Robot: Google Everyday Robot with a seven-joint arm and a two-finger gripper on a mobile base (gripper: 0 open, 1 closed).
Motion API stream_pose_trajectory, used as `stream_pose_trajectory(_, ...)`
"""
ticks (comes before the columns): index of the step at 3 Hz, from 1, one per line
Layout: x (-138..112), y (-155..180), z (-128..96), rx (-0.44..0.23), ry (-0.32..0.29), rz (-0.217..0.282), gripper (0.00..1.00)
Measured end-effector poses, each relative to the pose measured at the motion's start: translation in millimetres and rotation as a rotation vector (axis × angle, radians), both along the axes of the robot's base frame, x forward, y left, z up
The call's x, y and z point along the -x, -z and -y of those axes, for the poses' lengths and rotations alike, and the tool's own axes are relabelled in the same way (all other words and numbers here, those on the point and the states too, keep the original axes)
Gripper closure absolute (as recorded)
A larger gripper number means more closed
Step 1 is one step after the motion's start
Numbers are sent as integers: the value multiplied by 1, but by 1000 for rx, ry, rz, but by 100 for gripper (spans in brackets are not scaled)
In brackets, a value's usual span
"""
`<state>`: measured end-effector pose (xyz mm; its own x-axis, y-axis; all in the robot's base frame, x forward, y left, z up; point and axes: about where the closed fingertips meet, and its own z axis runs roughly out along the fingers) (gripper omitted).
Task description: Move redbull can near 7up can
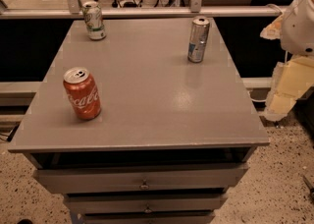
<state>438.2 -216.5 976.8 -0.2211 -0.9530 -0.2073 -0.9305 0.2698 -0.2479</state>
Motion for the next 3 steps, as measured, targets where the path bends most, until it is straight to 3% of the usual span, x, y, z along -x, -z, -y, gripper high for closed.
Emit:
stream_pose_trajectory(2,-3,2,-3,-7,-17,11,0)
stream_pose_trajectory(3,-29,23,-11,-55,-46,28,0)
